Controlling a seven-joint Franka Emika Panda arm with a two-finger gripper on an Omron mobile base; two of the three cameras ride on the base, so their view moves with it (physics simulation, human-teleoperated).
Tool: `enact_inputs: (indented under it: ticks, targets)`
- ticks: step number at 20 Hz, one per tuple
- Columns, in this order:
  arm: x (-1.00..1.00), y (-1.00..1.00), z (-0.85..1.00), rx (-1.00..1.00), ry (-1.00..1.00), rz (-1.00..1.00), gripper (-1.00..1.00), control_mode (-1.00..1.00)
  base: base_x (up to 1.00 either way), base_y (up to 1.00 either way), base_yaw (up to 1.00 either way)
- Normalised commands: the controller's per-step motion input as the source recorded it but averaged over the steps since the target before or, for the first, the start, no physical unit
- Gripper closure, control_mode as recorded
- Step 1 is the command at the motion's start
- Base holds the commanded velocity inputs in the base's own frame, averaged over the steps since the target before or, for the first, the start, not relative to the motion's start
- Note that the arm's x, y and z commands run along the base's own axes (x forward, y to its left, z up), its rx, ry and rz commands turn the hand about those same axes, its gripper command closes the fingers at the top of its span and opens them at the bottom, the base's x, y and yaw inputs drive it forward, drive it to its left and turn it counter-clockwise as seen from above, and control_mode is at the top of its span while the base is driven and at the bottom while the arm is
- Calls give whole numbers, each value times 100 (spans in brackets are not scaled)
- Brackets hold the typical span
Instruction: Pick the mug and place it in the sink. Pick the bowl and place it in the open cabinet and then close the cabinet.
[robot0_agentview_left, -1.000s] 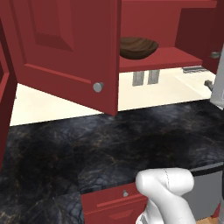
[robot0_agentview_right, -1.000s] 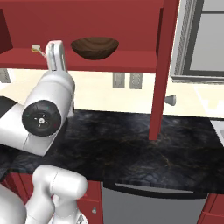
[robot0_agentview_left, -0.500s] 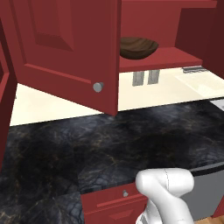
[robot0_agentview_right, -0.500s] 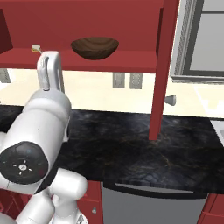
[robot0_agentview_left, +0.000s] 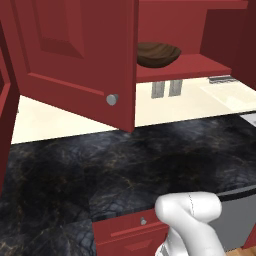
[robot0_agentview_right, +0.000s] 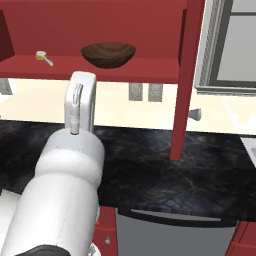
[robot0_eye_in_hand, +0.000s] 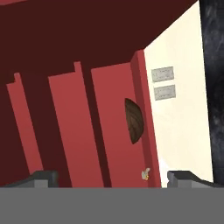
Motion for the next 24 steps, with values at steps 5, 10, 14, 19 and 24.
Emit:
enact_inputs:
  ticks: [5, 10, 14, 19, 24]
  targets:
    - [-35, -60, 22, 9, 1, 0, -100, -100, 0, 0, 0]
    - [-7, -52, 15, 4, 1, 0, -100, -100, 0, 0, 0]
    - [-16, -50, 4, 0, 0, 0, -100, -100, 0, 0, 0]
    - [-6, -41, 0, -5, 0, 1, -100, -100, 0, 0, 0]
    - [0, -31, 0, -16, 0, 4, -100, -100, 0, 0, 0]
